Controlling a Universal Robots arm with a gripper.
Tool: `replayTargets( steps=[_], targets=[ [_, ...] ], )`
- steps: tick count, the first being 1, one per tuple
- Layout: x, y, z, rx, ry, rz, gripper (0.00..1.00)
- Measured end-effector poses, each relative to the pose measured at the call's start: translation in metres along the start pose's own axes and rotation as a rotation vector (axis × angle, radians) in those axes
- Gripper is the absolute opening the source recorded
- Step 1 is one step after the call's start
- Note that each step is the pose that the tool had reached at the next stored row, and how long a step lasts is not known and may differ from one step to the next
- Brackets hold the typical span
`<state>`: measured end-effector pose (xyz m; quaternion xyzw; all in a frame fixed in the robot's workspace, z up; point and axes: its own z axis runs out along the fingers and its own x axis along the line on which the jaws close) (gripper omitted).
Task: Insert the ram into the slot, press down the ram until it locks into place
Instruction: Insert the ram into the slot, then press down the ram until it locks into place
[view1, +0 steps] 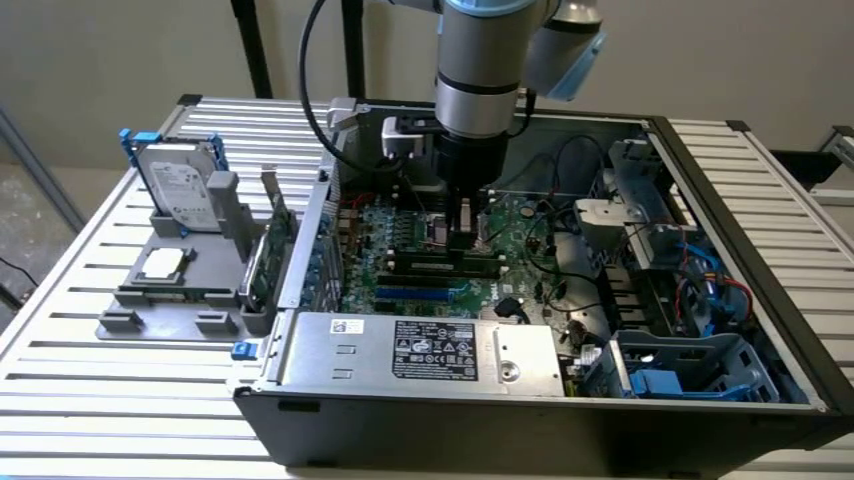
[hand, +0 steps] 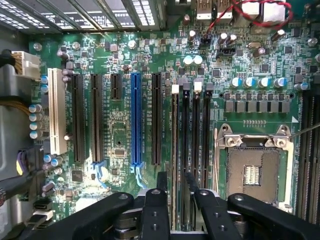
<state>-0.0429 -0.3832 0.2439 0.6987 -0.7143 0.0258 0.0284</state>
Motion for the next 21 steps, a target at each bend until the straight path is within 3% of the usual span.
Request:
replayTargets(
  steps=[2,4,6,21],
  targets=[
    [0.0004,0.0002,-0.0049,0.0000,-0.0005,0.000,0.25],
    [0.0005,0.0004,-0.0063,0.0000,-0.0009,0.000,0.13],
    [0.0005,0.0004,-0.0063,0.0000,-0.0009,0.000,0.11],
    [0.0005,0.0005,-0.0062,0.0000,-0.0006,0.000,0.11]
  ],
)
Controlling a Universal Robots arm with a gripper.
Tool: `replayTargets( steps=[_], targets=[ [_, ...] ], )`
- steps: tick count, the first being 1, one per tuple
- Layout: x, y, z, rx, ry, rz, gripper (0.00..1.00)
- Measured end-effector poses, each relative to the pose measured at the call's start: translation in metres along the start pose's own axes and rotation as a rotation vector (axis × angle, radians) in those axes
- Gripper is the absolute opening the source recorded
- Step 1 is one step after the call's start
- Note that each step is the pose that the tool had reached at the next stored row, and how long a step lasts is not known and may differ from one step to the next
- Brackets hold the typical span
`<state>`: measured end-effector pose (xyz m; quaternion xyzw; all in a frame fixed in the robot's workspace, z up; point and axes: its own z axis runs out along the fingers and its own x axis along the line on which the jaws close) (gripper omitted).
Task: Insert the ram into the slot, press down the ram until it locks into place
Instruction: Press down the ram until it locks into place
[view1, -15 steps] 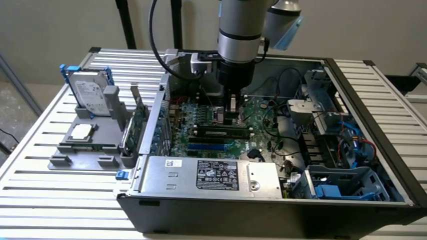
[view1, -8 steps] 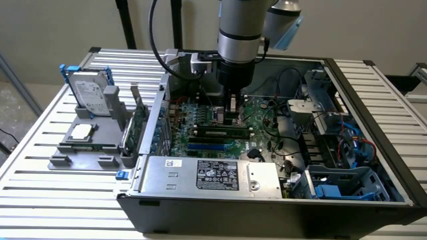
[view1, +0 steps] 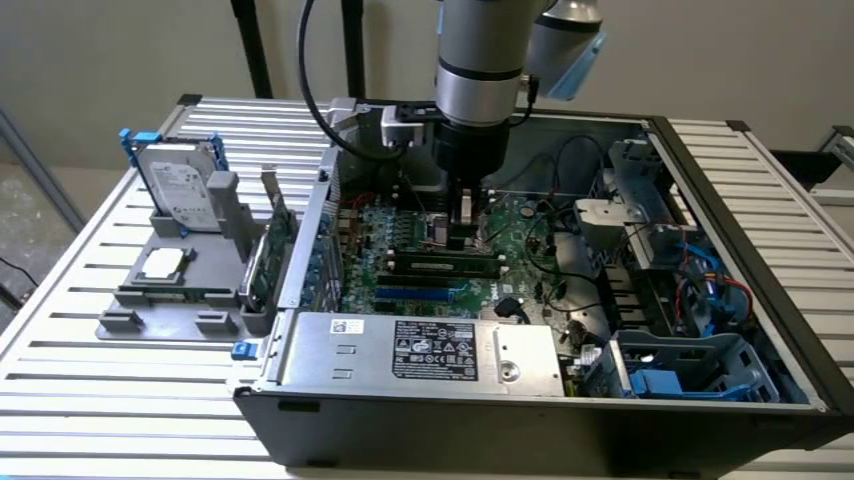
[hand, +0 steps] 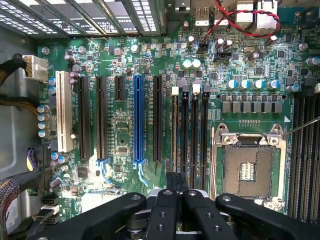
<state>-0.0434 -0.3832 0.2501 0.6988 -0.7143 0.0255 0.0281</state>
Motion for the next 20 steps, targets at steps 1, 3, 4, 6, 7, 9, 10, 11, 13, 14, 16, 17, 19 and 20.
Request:
replayTargets(
  steps=[1,3,4,6,7,9,10,11,13,14,16,17,19,20],
  targets=[
    [0.000,0.0002,0.0006,0.0002,-0.0002,0.000,0.11],
    [0.000,0.0005,0.0023,0.0006,0.0008,0.000,0.11],
    [0.000,0.0005,0.0030,0.0006,0.0015,0.000,0.11],
    [0.000,0.0014,0.0053,0.0007,0.0017,0.000,0.11],
    [0.000,0.0028,0.0069,0.0006,0.0018,0.000,0.11],
    [-0.001,0.0048,0.0102,0.0007,0.0024,0.000,0.11],
    [-0.001,0.0051,0.0115,0.0007,0.0029,0.000,0.11],
    [-0.002,0.0051,0.0125,0.0007,0.0032,0.000,0.11],
    [-0.003,0.0052,0.0137,0.0006,0.0036,0.000,0.11],
    [-0.004,0.0052,0.0145,0.0007,0.0034,0.000,0.11],
    [-0.004,0.0051,0.0161,0.0008,0.0034,0.000,0.11],
    [-0.004,0.0051,0.0169,0.0007,0.0034,0.000,0.11],
    [-0.004,0.0051,0.0193,0.0007,0.0035,0.000,0.11],
    [-0.004,0.0052,0.0206,0.0004,0.0045,0.000,0.11]
  ],
)
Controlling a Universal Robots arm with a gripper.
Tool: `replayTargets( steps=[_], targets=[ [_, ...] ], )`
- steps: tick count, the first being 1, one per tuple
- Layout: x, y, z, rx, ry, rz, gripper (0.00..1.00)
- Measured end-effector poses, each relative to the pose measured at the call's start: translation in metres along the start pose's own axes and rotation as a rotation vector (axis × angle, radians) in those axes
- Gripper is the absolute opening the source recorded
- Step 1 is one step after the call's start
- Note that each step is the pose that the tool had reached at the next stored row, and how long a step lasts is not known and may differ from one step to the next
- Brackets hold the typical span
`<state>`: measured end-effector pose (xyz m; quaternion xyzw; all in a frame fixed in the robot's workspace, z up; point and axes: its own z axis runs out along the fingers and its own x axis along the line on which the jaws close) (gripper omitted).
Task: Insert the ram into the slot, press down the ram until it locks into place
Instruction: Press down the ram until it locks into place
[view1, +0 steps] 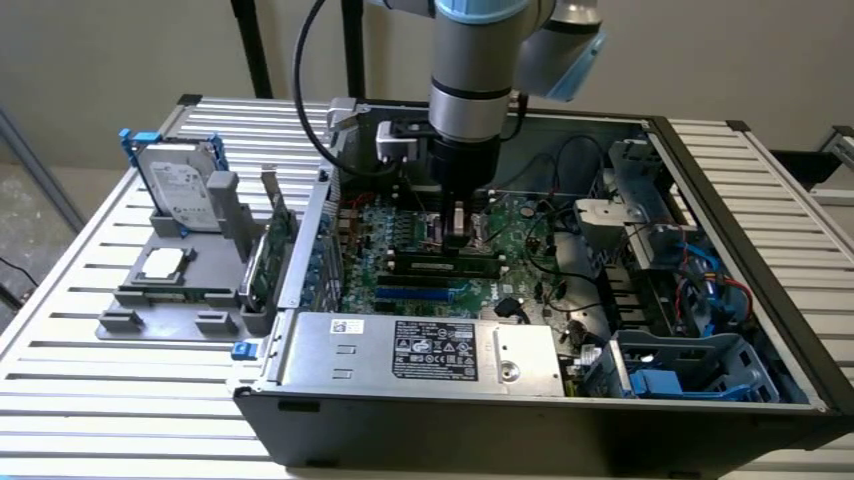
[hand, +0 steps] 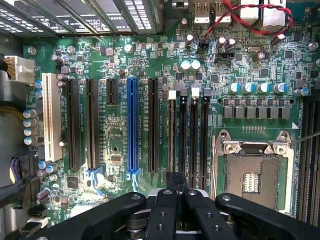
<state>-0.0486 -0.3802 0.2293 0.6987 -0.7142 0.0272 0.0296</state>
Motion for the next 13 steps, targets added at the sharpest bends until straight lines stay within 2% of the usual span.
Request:
replayTargets(
  steps=[4,6,7,13],
  targets=[
    [0.000,0.0000,0.0057,-0.0004,0.0006,0.000,0.11],
    [0.000,0.0001,0.0046,-0.0014,0.0007,0.000,0.11],
    [0.000,-0.0001,0.0020,-0.0024,-0.0021,0.000,0.11],
    [0.002,-0.0020,-0.0255,-0.0131,-0.0007,-0.001,0.11]
  ],
)
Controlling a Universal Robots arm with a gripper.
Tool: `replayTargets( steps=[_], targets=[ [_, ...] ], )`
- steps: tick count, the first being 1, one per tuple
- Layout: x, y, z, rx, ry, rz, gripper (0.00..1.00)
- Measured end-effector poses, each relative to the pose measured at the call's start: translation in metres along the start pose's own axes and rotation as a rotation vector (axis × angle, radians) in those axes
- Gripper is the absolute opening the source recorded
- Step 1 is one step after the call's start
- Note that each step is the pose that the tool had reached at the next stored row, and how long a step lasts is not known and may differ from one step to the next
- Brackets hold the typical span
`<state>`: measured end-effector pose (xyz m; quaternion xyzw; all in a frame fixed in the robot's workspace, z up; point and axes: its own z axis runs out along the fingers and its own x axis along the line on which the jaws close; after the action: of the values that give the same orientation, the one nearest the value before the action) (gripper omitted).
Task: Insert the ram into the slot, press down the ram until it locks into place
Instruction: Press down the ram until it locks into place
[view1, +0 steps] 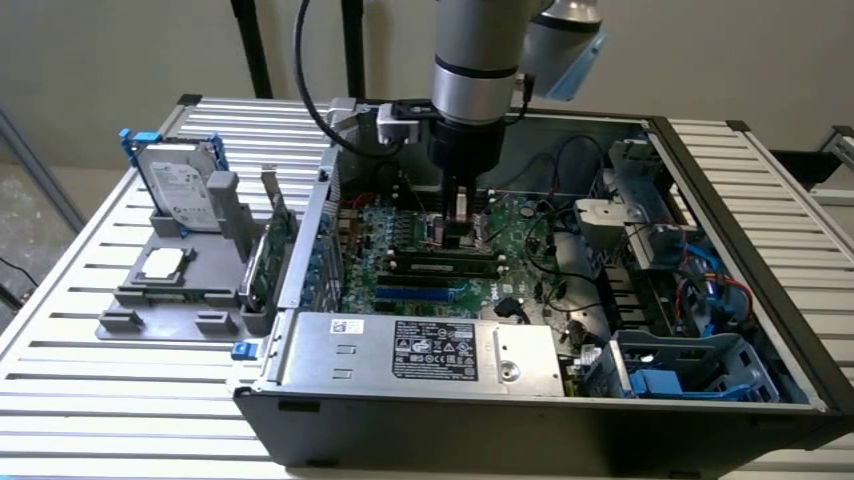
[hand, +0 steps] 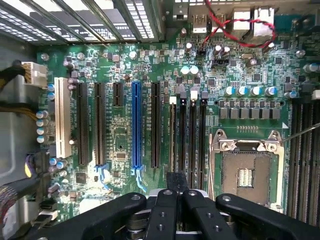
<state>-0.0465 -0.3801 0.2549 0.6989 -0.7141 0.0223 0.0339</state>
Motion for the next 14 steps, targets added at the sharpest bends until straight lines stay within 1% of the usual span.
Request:
replayTargets(
  steps=[2,4,7,14],
  targets=[
    [0.001,-0.0014,-0.0090,-0.0031,0.0001,0.000,0.11],
    [0.001,-0.0019,-0.0164,-0.0039,0.0003,0.000,0.11],
    [0.001,-0.0019,-0.0167,-0.0039,-0.0008,0.000,0.11],
    [0.001,-0.0019,-0.0173,-0.0039,-0.0006,0.000,0.11]
  ],
)
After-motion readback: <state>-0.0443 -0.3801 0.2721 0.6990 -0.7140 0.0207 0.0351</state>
